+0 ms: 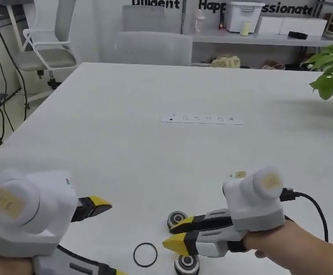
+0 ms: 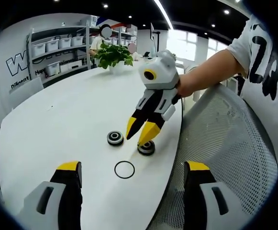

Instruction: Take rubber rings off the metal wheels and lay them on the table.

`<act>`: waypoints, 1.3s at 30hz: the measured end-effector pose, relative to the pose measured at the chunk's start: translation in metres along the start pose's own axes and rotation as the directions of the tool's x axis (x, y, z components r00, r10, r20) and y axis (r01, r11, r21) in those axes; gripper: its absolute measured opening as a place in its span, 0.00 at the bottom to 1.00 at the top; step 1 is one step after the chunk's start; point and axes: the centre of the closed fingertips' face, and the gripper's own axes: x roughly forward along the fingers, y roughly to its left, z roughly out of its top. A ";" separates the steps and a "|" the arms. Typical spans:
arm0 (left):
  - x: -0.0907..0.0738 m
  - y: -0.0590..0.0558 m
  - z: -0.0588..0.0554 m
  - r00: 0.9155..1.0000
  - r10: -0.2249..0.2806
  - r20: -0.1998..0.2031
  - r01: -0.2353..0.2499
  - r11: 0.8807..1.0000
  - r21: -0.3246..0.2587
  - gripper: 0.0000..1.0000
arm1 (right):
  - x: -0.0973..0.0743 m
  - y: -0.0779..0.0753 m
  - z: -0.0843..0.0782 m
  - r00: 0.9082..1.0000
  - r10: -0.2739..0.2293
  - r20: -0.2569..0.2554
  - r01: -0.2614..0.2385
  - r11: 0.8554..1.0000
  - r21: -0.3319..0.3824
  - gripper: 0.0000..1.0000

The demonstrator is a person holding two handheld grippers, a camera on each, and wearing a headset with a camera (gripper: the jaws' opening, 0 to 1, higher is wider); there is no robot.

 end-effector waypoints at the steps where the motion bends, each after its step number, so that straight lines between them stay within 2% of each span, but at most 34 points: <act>1: 0.001 0.001 0.002 1.000 -0.002 0.000 0.002 1.000 0.003 0.85 | -0.002 -0.001 0.000 1.000 -0.002 0.004 0.002 1.000 0.001 0.19; 11: 0.017 -0.001 0.011 0.999 -0.034 0.000 0.034 0.999 0.014 0.81 | -0.025 -0.006 -0.009 1.000 -0.015 0.005 0.015 1.000 -0.001 0.22; 21: 0.034 -0.004 0.020 0.998 -0.070 -0.004 0.070 0.997 0.034 0.75 | -0.035 -0.008 -0.021 1.000 -0.020 -0.022 0.019 0.999 -0.027 0.25; 39: 0.052 -0.009 0.013 0.993 -0.109 -0.042 0.111 0.993 0.048 0.62 | -0.036 -0.005 -0.033 0.998 -0.012 -0.065 0.007 0.997 -0.080 0.29</act>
